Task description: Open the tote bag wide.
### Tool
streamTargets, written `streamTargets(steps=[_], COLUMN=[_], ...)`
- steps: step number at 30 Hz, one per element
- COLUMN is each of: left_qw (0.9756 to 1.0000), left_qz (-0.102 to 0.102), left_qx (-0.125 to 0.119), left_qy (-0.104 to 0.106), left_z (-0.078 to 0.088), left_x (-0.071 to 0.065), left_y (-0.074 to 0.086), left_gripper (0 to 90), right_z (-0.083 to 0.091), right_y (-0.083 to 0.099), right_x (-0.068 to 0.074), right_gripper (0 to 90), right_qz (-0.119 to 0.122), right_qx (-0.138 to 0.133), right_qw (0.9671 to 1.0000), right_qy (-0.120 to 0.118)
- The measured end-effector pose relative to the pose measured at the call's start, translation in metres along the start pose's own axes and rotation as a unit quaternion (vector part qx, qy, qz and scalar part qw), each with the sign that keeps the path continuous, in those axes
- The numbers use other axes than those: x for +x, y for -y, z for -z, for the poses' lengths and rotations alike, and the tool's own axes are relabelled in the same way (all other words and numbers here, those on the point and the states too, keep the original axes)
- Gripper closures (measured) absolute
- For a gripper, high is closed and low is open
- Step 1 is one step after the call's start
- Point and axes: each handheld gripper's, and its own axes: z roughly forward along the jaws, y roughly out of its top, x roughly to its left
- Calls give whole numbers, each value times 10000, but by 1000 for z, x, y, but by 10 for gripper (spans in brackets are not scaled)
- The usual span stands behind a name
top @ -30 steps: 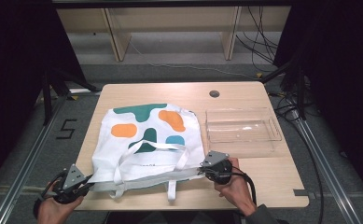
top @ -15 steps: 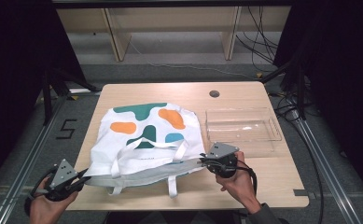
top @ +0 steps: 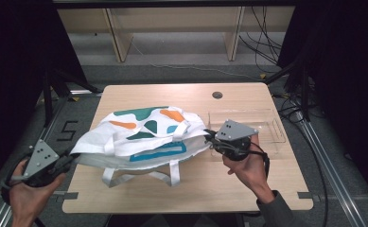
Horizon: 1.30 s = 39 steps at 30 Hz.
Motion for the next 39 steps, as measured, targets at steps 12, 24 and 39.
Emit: streamTargets(steps=[12, 24, 39], left_qw=[9975, 9961, 9951], left_qz=[183, 186, 727], left_qx=[-629, -817, -665], left_qy=[-252, -262, -126], left_z=[26, 32, -5], left_x=[23, 39, 59], left_y=[-46, -84, -72], left_gripper=[836, 840, 835], right_z=[25, 37, 9], right_y=[-57, -95, -85], right_x=[-26, -38, -56], right_gripper=[875, 888, 887], right_qz=[22, 298, 1], right_qx=[-459, -506, -333], right_qw=[9989, 9981, 9992], right_qy=[1, 175, 205])
